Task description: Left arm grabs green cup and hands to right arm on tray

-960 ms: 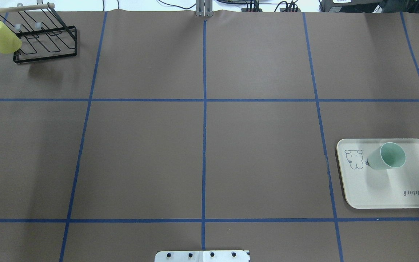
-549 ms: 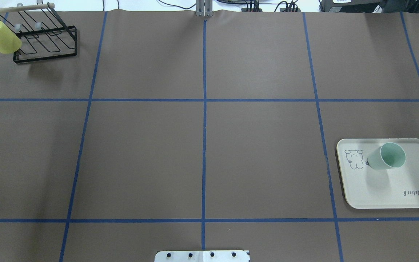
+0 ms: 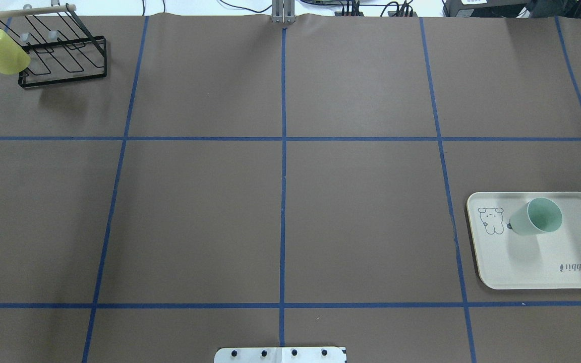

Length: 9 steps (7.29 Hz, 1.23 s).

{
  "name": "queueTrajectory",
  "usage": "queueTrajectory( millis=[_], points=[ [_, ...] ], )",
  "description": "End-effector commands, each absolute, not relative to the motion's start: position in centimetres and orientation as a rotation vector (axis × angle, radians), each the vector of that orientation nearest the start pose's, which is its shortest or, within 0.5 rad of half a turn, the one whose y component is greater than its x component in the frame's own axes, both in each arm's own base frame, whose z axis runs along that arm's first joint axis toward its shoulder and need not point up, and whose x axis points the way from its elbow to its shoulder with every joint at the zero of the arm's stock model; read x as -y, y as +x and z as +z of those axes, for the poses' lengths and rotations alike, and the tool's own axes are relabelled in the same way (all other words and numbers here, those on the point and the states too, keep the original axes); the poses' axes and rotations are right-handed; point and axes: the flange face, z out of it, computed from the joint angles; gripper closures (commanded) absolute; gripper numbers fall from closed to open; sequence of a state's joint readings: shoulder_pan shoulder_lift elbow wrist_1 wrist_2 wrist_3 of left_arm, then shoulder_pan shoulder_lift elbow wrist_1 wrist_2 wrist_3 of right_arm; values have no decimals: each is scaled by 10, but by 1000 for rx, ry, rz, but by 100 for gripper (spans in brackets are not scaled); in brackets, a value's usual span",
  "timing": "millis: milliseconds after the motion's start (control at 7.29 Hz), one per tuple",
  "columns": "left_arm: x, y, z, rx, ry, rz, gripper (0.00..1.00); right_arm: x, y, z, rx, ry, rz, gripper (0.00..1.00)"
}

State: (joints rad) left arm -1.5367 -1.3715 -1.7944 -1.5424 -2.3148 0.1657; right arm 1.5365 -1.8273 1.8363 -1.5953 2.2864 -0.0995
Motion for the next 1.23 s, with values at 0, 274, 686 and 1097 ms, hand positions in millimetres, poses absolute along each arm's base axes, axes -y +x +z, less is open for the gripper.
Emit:
queueTrajectory(
  millis=[0, 274, 686, 1097],
  points=[
    [408, -63, 639, -745, 70, 168, 0, 384, 55, 648, 720, 8, -121, 0],
    [408, -64, 638, -738, 74, 173, 0, 386, 55, 646, 721, 12, -121, 0],
    [406, -65, 637, -737, 75, 170, 0, 387, 54, 645, 726, 12, -118, 0],
    [398, -64, 643, -739, 59, 167, 0, 386, 55, 649, 722, 6, -120, 0]
  ],
)
